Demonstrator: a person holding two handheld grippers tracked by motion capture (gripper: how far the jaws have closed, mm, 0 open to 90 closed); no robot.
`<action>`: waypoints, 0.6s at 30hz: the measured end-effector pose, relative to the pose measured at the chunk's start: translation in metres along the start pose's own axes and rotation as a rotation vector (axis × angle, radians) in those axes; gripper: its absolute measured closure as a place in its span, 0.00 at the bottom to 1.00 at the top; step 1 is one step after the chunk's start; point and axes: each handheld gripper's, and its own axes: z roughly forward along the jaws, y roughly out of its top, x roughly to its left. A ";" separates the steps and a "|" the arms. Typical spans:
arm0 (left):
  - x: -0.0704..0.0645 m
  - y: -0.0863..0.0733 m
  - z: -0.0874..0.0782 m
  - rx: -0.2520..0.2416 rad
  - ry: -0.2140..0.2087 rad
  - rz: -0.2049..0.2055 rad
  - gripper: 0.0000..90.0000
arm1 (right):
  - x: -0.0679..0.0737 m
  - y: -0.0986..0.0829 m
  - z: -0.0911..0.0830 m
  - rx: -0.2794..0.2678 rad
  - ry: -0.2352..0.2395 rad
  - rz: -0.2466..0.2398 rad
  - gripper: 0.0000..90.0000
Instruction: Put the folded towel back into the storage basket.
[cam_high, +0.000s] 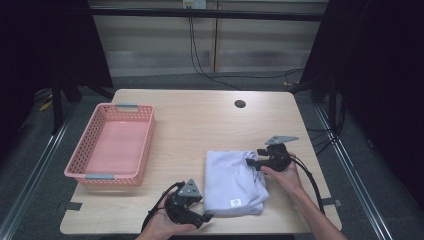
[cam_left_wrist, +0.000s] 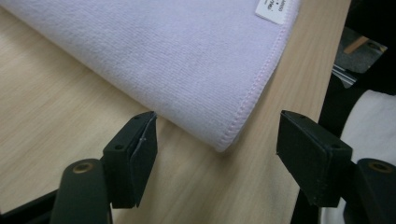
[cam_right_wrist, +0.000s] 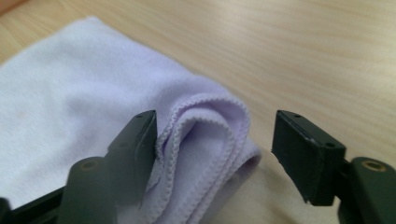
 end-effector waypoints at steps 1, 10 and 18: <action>0.001 0.000 0.002 0.004 -0.004 -0.005 0.31 | 0.000 0.001 0.000 0.003 0.009 0.012 0.29; 0.004 0.007 0.015 -0.006 0.023 -0.004 0.35 | 0.003 -0.003 0.014 0.069 0.028 -0.010 0.26; 0.002 0.008 0.016 -0.001 0.051 0.024 0.39 | 0.003 -0.005 0.019 0.092 0.063 -0.023 0.26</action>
